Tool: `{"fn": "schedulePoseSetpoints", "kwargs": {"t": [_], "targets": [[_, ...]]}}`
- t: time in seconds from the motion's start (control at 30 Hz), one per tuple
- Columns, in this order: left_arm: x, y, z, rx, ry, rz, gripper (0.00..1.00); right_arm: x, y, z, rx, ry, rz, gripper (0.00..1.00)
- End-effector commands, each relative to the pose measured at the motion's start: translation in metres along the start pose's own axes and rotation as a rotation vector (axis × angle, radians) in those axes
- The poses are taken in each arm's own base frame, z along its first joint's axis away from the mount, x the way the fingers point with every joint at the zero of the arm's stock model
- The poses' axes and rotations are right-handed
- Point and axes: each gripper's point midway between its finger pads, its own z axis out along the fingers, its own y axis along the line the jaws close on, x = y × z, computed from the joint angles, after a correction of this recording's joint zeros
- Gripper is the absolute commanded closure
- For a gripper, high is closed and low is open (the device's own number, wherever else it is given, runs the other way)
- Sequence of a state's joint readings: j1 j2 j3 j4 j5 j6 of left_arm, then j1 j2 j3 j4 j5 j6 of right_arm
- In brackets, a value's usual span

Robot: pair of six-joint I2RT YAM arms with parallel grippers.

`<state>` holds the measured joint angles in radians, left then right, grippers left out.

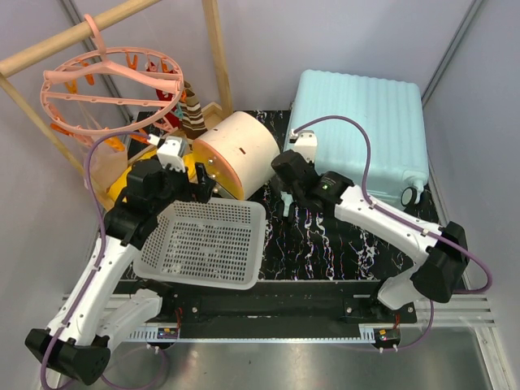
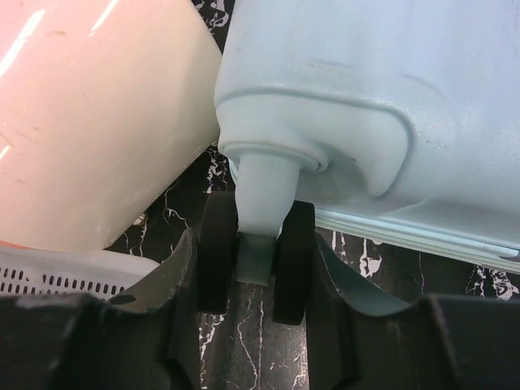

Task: Open, take out, and arrange the luggage
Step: Adjust the luggage at the center of the board.

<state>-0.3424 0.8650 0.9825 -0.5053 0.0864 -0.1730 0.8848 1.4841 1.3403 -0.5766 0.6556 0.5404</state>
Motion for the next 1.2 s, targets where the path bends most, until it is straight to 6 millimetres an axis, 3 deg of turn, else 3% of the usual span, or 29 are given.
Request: {"fn": "schedulePoseSetpoints", "kwargs": {"t": [0.0, 0.13, 0.17, 0.2, 0.27, 0.3, 0.43, 0.5, 0.57, 0.6, 0.63, 0.8, 0.83, 1.0, 1.17], "targets": [[-0.001, -0.01, -0.001, 0.074, -0.025, 0.015, 0.01, -0.026, -0.028, -0.011, 0.108, -0.084, -0.071, 1.0], [-0.003, -0.015, -0.004, 0.097, -0.045, 0.016, 0.01, -0.029, -0.101, -0.033, 0.254, -0.102, -0.053, 1.0], [-0.003, -0.016, -0.004, 0.103, -0.049, 0.015, 0.01, -0.019, -0.123, -0.035, 0.301, -0.081, -0.063, 1.0], [-0.003, -0.017, -0.004, 0.109, -0.049, 0.014, 0.01, -0.028, -0.141, -0.052, 0.308, -0.116, -0.022, 1.0], [-0.003, -0.018, -0.004, 0.116, -0.05, 0.013, 0.01, -0.026, -0.178, -0.065, 0.389, -0.133, 0.0, 1.0], [-0.003, -0.019, -0.003, 0.12, -0.049, 0.011, 0.01, -0.034, -0.192, -0.083, 0.398, -0.179, 0.036, 0.99], [-0.003, -0.022, -0.004, 0.141, -0.051, 0.007, 0.01, -0.044, -0.224, -0.115, 0.464, -0.265, 0.074, 0.92], [-0.002, -0.023, -0.004, 0.144, -0.05, 0.008, 0.01, -0.046, -0.226, -0.121, 0.457, -0.28, 0.083, 0.89], [-0.001, -0.022, -0.005, 0.141, -0.053, 0.012, 0.01, -0.046, -0.224, -0.12, 0.443, -0.277, 0.084, 0.77], [-0.001, -0.022, -0.005, 0.14, -0.054, 0.014, 0.01, -0.045, -0.221, -0.119, 0.423, -0.271, 0.089, 0.63], [0.0, -0.021, -0.005, 0.138, -0.053, 0.013, 0.01, -0.046, -0.217, -0.119, 0.4, -0.266, 0.089, 0.55], [0.003, -0.021, -0.005, 0.139, -0.049, 0.017, 0.01, -0.064, -0.188, -0.127, 0.226, -0.287, 0.177, 0.43], [0.003, -0.021, -0.004, 0.137, -0.048, 0.018, 0.01, -0.068, -0.184, -0.129, 0.2, -0.299, 0.187, 0.33], [0.004, -0.021, -0.002, 0.138, -0.037, 0.02, 0.01, -0.074, -0.161, -0.124, 0.104, -0.292, 0.176, 0.27], [0.009, -0.02, 0.0, 0.137, -0.023, 0.019, 0.01, -0.077, -0.152, -0.112, 0.098, -0.282, 0.129, 0.23]]}}
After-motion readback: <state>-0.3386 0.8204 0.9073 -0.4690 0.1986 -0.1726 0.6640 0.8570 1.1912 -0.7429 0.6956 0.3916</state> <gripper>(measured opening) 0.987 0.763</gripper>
